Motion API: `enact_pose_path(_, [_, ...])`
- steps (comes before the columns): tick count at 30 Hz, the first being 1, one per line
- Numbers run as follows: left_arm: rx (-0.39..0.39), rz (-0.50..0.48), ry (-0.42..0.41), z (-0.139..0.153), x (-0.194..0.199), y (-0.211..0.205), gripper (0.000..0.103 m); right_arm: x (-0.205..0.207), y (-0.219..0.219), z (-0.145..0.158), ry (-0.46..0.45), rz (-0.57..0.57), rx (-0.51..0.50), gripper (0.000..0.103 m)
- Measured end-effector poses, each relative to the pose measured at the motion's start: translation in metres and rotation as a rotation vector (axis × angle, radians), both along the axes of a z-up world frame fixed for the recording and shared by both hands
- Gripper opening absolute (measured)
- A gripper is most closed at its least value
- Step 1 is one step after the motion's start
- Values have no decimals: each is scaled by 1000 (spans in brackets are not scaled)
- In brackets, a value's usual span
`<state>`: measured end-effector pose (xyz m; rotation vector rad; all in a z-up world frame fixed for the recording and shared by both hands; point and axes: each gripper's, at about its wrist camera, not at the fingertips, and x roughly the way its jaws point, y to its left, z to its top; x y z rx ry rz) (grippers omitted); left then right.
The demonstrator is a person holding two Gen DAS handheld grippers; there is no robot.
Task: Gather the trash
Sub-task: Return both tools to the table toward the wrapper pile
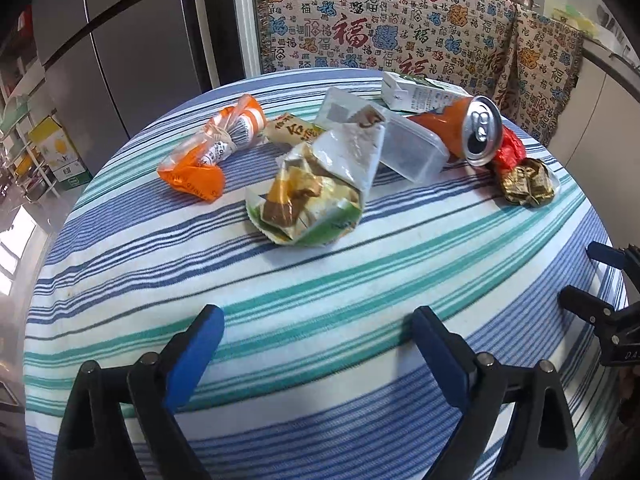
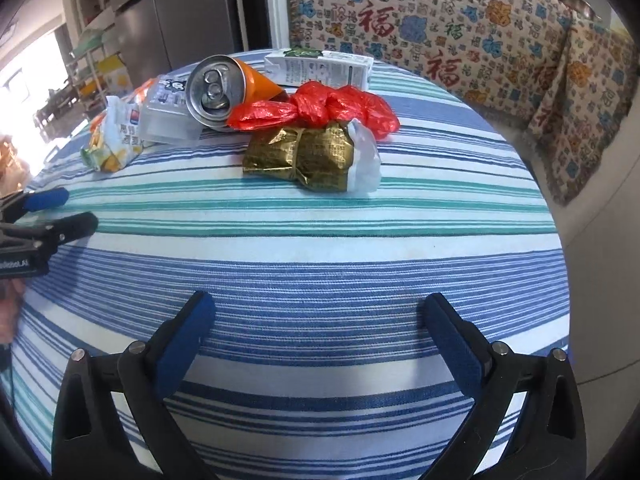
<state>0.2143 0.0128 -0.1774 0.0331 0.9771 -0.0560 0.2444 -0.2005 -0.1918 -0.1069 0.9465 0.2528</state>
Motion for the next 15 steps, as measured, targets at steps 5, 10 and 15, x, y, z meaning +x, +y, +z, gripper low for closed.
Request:
enact_pose_path(5, [-3,-3,-21,-3,30,4,100,0,-1,0,0,6,2,103])
enact_pose_path(10, [-15,-50,-23,-3,45,3,99,15,-10,1,6,25,1,102])
enact_pose_path(15, [-14,-62,-22,-4,46,4,99,46,-27,15,-9,-1,114,97])
